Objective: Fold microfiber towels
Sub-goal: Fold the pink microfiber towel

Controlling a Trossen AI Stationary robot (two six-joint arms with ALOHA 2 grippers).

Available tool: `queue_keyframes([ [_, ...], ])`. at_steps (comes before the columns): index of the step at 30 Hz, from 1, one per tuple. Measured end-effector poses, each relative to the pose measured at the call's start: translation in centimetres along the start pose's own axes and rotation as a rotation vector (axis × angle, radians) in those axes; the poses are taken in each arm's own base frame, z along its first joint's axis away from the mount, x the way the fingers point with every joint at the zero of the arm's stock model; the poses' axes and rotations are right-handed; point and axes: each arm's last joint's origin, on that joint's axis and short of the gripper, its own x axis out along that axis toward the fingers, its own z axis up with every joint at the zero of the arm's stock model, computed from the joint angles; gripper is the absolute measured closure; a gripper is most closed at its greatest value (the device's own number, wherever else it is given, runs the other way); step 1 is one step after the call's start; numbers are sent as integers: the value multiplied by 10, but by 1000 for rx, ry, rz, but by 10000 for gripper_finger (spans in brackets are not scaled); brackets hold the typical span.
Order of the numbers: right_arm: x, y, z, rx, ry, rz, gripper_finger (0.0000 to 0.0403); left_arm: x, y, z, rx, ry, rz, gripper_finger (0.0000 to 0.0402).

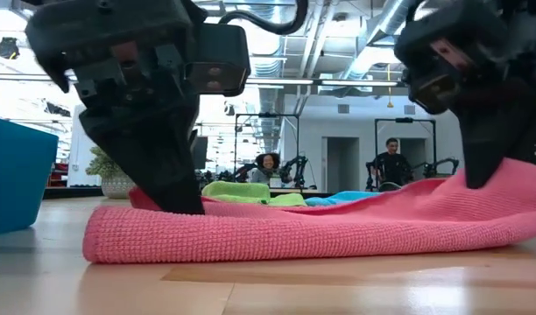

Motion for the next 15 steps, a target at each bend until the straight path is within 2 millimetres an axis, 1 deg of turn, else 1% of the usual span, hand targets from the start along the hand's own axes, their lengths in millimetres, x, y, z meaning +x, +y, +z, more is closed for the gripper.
queue_keyframes([
  [7,-2,16,1,12,-1,152,387,0,0,2,-7,-13,-4,319],
  [12,-9,26,2,-1,-11,184,388,1,1,4,-18,-19,-8,319],
  [15,-6,30,3,-14,-15,182,387,1,3,6,-29,-22,-5,319],
])
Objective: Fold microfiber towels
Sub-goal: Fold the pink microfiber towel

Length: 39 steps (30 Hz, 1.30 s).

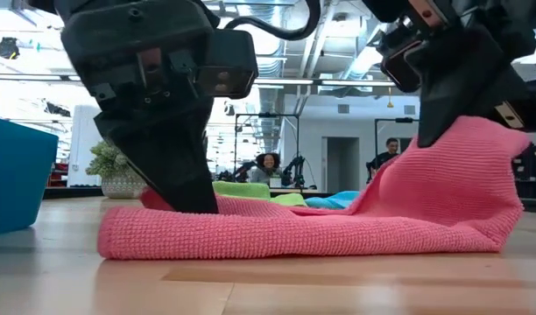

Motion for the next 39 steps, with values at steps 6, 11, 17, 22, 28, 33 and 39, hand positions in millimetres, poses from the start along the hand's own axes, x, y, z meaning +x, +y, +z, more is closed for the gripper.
queue_keyframes([
  [6,10,8,0,-22,3,-10,386,0,1,2,-10,0,0,319],
  [11,26,23,1,-59,6,-10,383,0,1,2,-10,-1,-3,319],
  [17,36,40,8,-109,6,10,369,0,0,3,-17,-3,-22,319],
  [22,42,42,11,-111,9,-3,341,0,0,3,-26,-2,-26,319],
  [28,41,45,12,-150,3,25,270,0,0,3,-41,-5,-30,319],
  [33,38,47,12,-149,-3,40,215,0,0,3,-42,-5,-30,319],
  [39,38,45,13,-141,-18,22,195,0,-1,3,-42,-5,-30,319],
])
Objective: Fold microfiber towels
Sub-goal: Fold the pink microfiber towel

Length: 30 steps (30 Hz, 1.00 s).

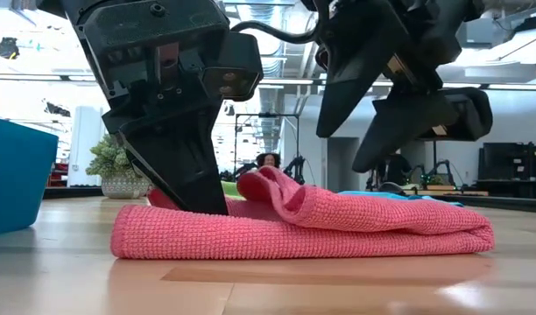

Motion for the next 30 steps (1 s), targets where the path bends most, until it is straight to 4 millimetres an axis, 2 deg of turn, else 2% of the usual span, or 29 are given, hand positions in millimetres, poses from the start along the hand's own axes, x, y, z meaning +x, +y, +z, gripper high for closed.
queue_keyframes([
  [7,-3,1,-2,-5,-76,-10,207,0,0,0,-15,15,-19,319],
  [11,4,-2,-2,-23,-84,-37,215,-1,1,3,-59,66,-69,319],
  [15,3,-7,-2,-33,-97,-92,220,-12,3,8,-125,100,-90,319],
  [23,3,-16,3,-58,-108,-183,222,-45,0,25,-172,-27,-123,319],
  [30,-5,-16,-1,-36,-104,-191,214,-45,-8,36,-137,-172,-186,320],
])
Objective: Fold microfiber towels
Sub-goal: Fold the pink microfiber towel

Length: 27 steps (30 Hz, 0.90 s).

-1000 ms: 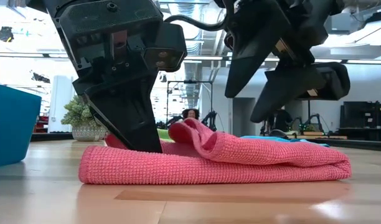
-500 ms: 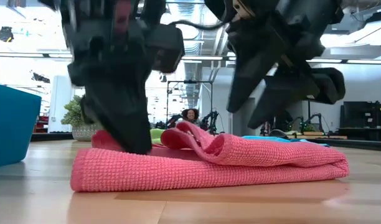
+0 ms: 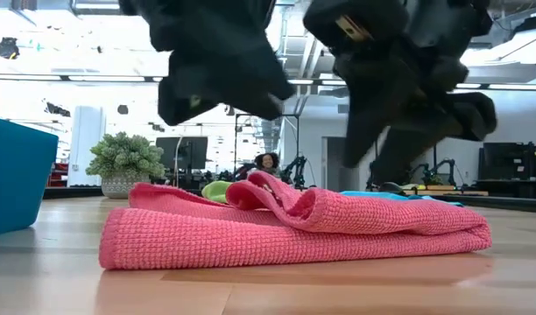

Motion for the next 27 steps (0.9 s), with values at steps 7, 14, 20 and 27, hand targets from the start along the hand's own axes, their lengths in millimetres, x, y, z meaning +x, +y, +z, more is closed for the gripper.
queue_keyframes([
  [7,0,-3,-8,28,25,-39,203,23,13,-14,44,63,77,346],
  [14,3,-6,-11,34,32,-77,195,35,22,-24,50,71,171,378],
  [20,12,-7,-10,31,30,-92,194,45,29,-27,44,117,173,390],
  [27,31,-8,-14,0,85,-95,208,49,31,-28,43,115,172,391],
])
